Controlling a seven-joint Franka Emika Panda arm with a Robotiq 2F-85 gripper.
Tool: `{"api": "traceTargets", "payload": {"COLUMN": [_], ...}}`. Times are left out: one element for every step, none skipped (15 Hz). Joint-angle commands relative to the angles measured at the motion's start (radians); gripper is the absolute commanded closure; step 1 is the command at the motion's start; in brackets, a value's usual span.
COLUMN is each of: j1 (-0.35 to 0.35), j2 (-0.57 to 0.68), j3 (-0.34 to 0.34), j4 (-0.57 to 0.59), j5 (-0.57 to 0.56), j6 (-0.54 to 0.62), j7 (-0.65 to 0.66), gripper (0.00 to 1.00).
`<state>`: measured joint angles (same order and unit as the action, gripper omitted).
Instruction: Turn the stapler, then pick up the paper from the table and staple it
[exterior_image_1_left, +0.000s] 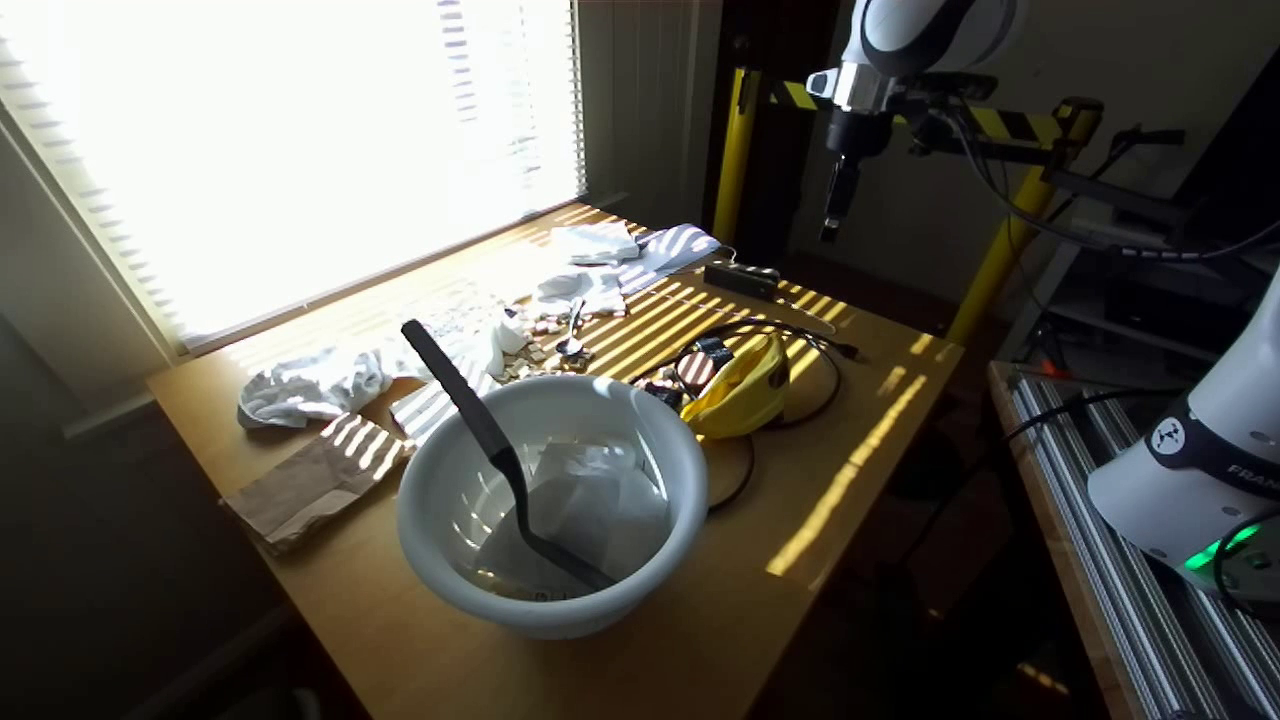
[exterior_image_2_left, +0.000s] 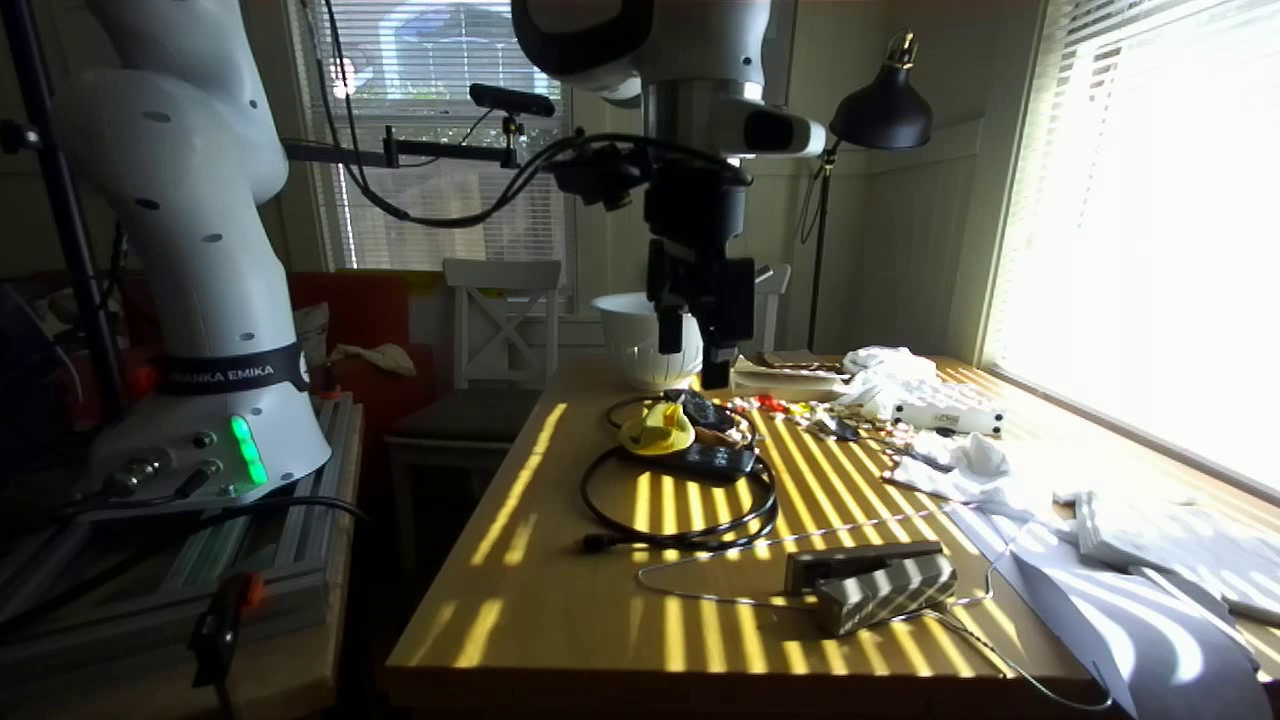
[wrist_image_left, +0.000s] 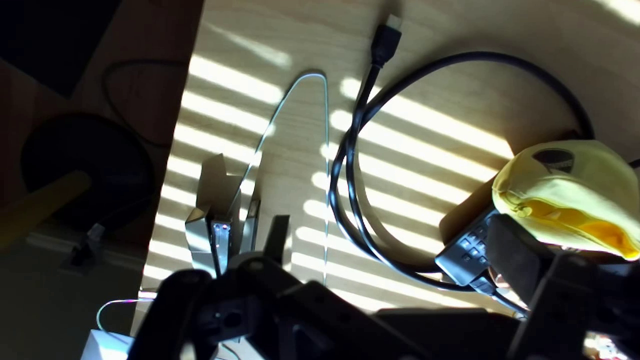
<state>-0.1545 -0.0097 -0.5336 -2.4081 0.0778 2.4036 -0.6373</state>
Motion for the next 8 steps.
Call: {"api": "traceTargets", "payload": {"j1": [-0.084,-0.096,-0.106,-0.116,-0.130,-0.148,-0.172,-0.199], "j2": [0.038,0.065,0.093,0.128,0.159,0.187,0.228,0.264], "j3": [0.082,0.097,0.115,0.135,0.158,0.185,0.216,0.246], "j4": [-0.018,-0.013,-0.005,0.007,0.023,0.040,0.069,0.100], "j5": [0.093,0.104,0.134,0.163,0.209,0.253,0.308,0.353], "j6": [0.079,0.120,0.159,0.198,0.224,0.237,0.248,0.242], "j7": [-0.038,-0.041,-0.066,-0.094,-0.135,-0.164,-0.201,-0.230], "gripper": [0.00,0.00,0.00,0.00,0.00,0.00,0.00,0.00]}}
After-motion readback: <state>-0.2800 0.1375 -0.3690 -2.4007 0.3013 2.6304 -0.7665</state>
